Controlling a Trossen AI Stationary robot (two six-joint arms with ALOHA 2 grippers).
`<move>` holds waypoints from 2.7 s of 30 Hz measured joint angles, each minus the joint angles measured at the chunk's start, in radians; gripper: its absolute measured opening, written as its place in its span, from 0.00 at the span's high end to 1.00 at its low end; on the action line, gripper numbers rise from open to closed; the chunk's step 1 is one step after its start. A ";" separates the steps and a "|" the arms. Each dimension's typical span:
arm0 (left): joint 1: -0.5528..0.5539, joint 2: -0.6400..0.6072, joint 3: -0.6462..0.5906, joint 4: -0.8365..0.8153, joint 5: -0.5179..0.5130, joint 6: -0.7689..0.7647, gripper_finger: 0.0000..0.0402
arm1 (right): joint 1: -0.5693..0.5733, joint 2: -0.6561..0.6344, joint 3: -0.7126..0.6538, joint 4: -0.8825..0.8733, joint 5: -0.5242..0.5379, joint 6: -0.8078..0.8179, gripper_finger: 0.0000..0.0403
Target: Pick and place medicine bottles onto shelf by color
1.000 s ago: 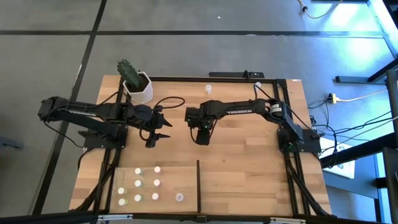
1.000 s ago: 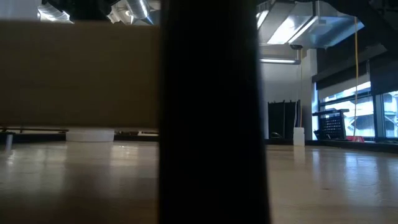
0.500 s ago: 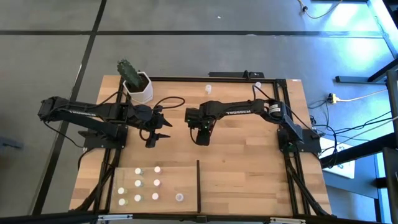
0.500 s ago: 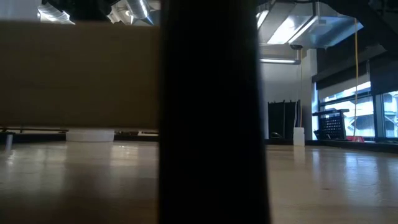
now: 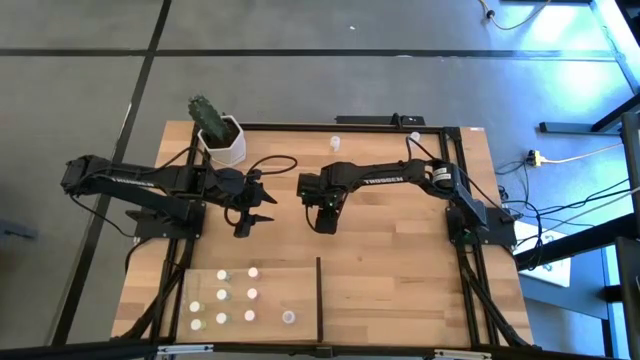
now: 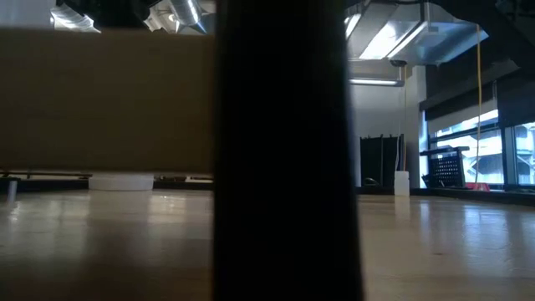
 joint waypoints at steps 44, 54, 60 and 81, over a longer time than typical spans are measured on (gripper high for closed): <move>0.000 0.000 0.000 0.000 0.000 -0.139 0.44 | 0.006 -0.007 0.290 -0.253 0.010 0.044 0.42; -0.002 0.018 0.000 0.021 0.000 -0.155 0.44 | 0.084 -0.071 0.494 -0.417 0.328 0.053 0.42; -0.003 0.109 0.000 0.119 0.000 -0.151 0.44 | 0.133 -0.179 0.478 -0.453 0.377 0.116 0.42; 0.024 0.553 0.000 0.685 -0.005 -0.149 0.44 | 0.255 -0.386 0.477 -0.451 0.386 0.098 0.42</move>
